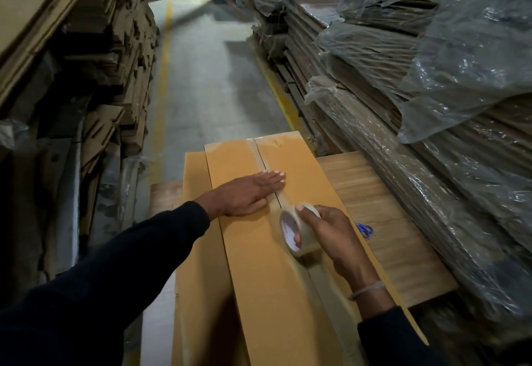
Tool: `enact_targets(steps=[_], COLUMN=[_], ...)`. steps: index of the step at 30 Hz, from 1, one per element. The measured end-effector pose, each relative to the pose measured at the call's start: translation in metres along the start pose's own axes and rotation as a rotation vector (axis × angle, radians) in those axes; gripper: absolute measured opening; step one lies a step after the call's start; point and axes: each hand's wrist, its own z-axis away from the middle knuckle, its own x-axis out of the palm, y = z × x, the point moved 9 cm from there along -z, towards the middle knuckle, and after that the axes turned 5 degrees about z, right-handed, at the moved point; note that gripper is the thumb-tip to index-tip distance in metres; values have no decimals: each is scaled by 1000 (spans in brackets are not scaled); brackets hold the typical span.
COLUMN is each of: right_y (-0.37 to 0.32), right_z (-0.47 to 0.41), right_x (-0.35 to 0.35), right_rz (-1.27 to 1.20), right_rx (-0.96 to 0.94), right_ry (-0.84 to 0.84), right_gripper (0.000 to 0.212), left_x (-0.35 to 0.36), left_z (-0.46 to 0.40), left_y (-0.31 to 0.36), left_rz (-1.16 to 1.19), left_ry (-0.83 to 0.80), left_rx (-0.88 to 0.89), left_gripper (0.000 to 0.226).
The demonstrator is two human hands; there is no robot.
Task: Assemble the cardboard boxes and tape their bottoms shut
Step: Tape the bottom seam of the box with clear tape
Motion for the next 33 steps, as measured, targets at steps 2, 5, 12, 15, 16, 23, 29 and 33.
enact_targets(steps=[2, 5, 12, 15, 16, 23, 29, 33], right_y=[2, -3, 1, 3, 6, 14, 17, 24], right_z=[5, 14, 26, 33, 36, 52, 61, 73], right_x=[-4, -8, -13, -17, -17, -26, -20, -25], right_rz=[81, 69, 93, 227, 206, -7, 142, -16], right_rx=[48, 21, -49, 63, 83, -50, 113, 113], right_ry=[4, 24, 30, 16, 7, 42, -72, -39], right_gripper=[53, 53, 25, 48, 52, 18, 52, 46], left_x=[-2, 0, 18, 14, 14, 29, 27, 24], left_z=[1, 3, 7, 6, 5, 3, 3, 4], left_y=[1, 18, 49, 51, 50, 78, 78, 82], left_rz=[-11, 1, 42, 14, 9, 32, 7, -2], left_ry=[3, 17, 16, 13, 11, 7, 26, 28], left_rx=[-6, 34, 108, 125, 120, 147, 181, 189], left_gripper=[69, 67, 65, 64, 64, 65, 63, 63])
